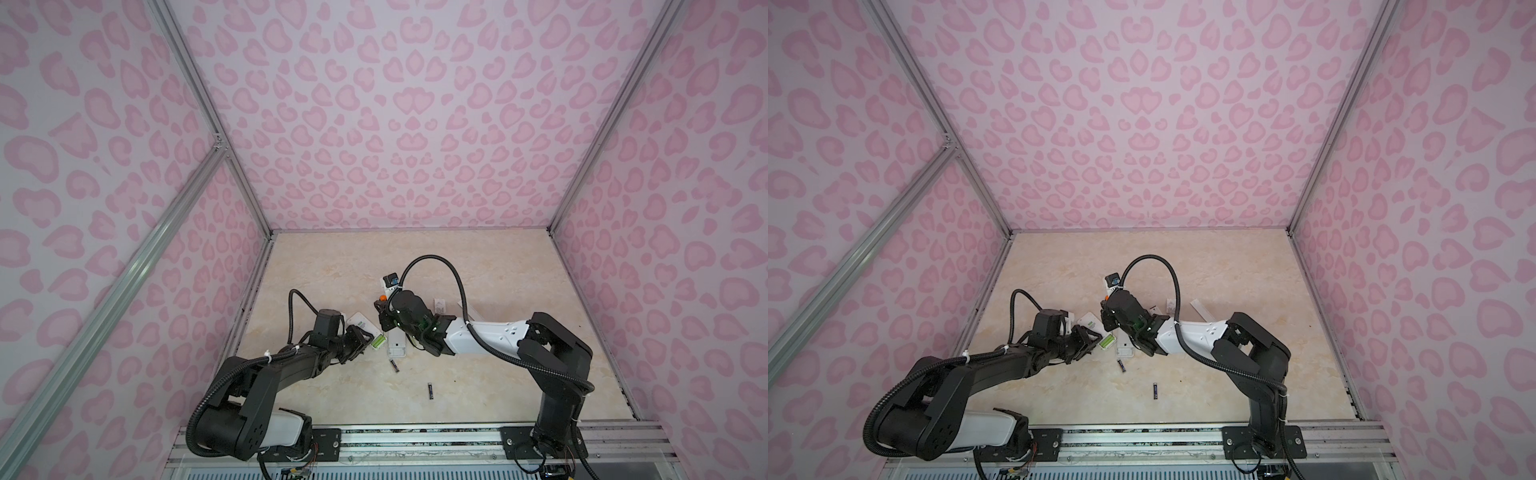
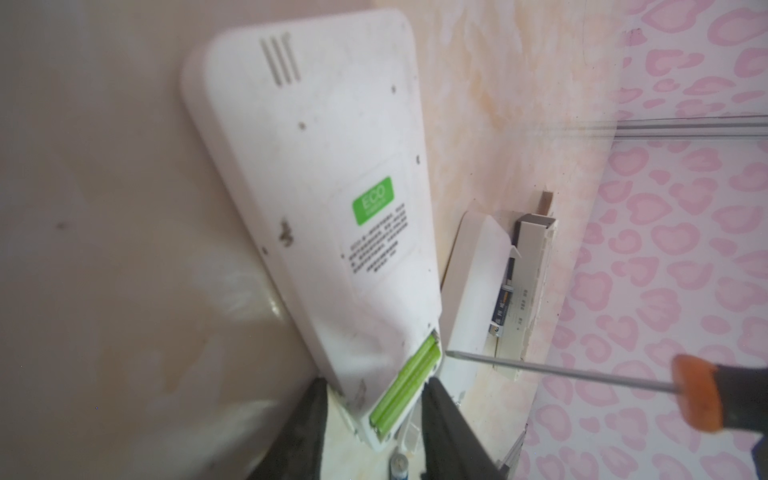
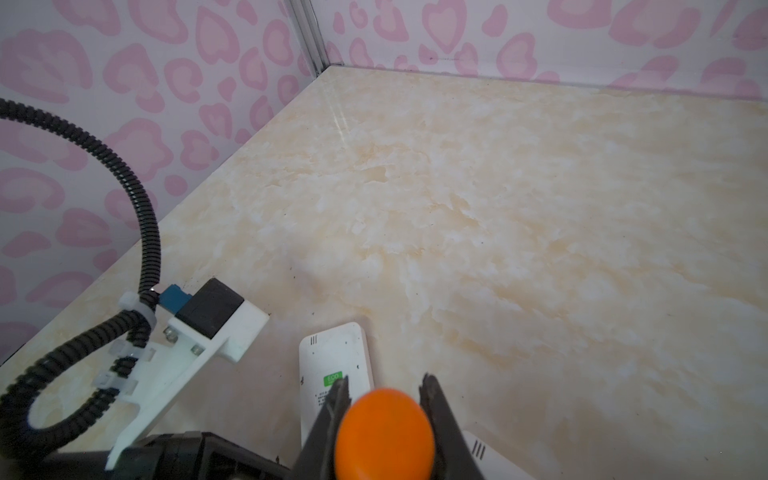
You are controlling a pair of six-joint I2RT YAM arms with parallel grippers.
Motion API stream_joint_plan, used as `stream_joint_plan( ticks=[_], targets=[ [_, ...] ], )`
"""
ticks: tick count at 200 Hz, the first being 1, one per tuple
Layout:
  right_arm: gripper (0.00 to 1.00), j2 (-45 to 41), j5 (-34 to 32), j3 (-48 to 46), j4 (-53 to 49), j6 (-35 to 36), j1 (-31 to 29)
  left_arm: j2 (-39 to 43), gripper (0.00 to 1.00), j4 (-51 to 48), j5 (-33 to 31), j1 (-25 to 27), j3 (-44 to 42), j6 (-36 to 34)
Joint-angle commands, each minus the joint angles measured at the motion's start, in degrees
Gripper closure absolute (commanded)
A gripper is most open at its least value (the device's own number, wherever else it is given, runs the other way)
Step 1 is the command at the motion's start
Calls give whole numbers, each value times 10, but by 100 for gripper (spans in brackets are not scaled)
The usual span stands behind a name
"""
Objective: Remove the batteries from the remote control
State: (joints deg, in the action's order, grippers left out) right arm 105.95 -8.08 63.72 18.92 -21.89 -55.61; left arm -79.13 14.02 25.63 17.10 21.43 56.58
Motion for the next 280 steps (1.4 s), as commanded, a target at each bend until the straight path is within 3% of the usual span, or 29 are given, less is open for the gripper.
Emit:
stream_joint_plan(
  ticks=[1, 150, 229, 280],
  targets=[
    [100, 4, 3, -6, 11, -3, 0, 0, 58, -14, -18, -1, 1, -4],
    [100, 18, 9, -13, 16, -29, -2, -27, 62, 5, -22, -3, -5, 6],
    [100, 33, 5, -17, 46, -122, 7, -43, 74, 27, -23, -1, -24, 30],
    [100, 17, 3, -45, 89, -179, 20, -44, 77, 45, -24, 7, -37, 50]
  ],
)
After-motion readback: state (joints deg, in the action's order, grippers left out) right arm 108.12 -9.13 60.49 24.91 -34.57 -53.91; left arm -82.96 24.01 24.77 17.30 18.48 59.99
